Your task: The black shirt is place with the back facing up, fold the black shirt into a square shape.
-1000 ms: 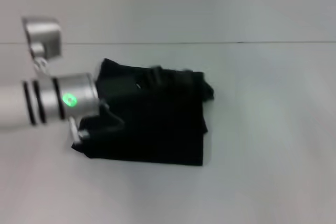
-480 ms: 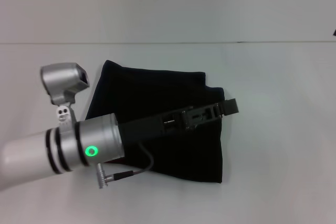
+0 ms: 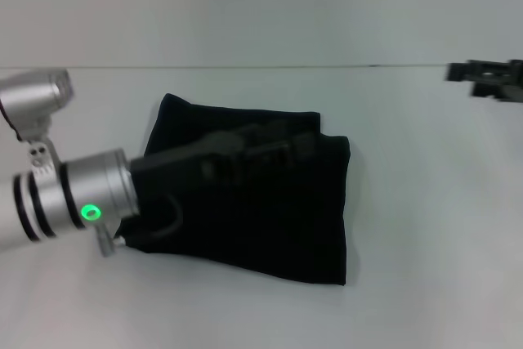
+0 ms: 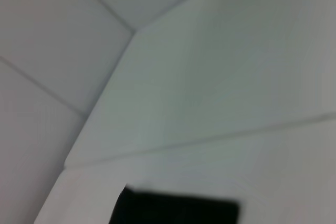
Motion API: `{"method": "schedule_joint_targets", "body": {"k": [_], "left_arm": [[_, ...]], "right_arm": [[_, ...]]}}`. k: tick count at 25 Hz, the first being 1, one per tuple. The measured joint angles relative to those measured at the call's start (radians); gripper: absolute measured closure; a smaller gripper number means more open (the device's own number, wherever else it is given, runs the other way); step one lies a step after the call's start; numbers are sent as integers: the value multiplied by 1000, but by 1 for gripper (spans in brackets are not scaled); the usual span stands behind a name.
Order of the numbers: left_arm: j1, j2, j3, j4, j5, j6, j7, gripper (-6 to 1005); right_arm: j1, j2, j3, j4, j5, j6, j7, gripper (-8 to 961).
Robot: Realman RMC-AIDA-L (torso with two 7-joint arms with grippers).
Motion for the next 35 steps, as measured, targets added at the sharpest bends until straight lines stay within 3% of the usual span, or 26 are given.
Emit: {"method": "schedule_joint_targets", "body": {"k": [2, 8, 17, 29, 35], "left_arm": [[2, 16, 26, 49, 4, -37, 18, 192], [21, 49, 52, 162, 65, -65, 146, 48], [31, 55, 100, 285, 236, -40, 263, 47], [43, 50, 98, 293, 219, -44, 265, 47], [46, 50, 97, 292, 208, -46, 266, 48]], "right_arm": [[35, -1, -29, 42, -19, 1, 43, 54], [100, 17, -84, 138, -77, 41, 124, 54], [115, 51, -116, 219, -86, 55, 159, 53], [137, 143, -197, 256, -88, 194, 160, 53], [153, 155, -192, 250, -84, 272, 150, 59]]}}
